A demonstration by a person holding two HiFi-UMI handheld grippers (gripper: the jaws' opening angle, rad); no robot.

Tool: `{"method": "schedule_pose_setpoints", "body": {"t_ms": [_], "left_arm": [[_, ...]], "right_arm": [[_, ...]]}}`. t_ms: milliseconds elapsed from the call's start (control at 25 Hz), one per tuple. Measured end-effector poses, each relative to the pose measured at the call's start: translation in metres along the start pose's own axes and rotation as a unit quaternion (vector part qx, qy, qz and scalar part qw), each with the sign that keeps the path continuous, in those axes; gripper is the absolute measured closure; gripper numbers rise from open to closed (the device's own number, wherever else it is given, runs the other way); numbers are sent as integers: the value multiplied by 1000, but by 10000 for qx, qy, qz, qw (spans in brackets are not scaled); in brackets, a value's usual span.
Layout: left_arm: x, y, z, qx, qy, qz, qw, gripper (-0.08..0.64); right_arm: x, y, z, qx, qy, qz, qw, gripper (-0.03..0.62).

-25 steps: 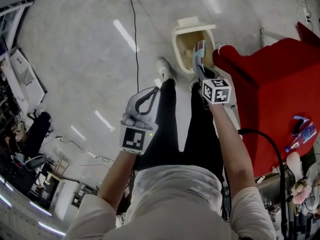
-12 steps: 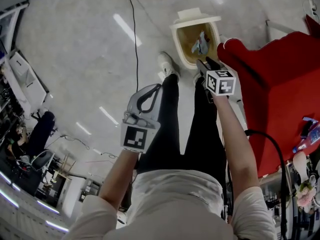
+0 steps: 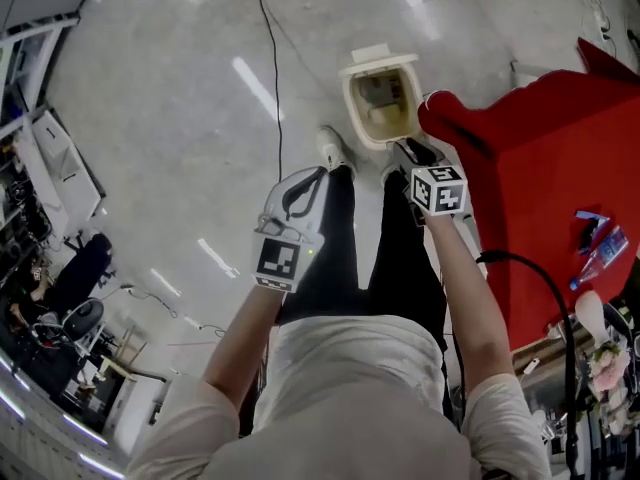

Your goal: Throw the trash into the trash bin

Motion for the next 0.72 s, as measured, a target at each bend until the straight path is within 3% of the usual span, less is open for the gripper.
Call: {"method": "schedule_pose_setpoints", "body": {"t_ms": [360, 720], "left_arm": [[40, -36, 44, -173, 0, -87, 9998, 555], [73, -73, 87, -547, 80, -162, 9983, 554]], "right_arm": [[58, 40, 102, 4, -581, 373, 9976, 581], [94, 86, 210, 83, -1244, 846, 9886, 589]]}}
Point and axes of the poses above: the fingertips, and each gripper's own axes: z backward along the fingers, y to its left, x out of its top, the point moved 3 cm from there along z, backward along the fingers, and after that the axes turned 11 degrees about z, right-handed, at the moved point
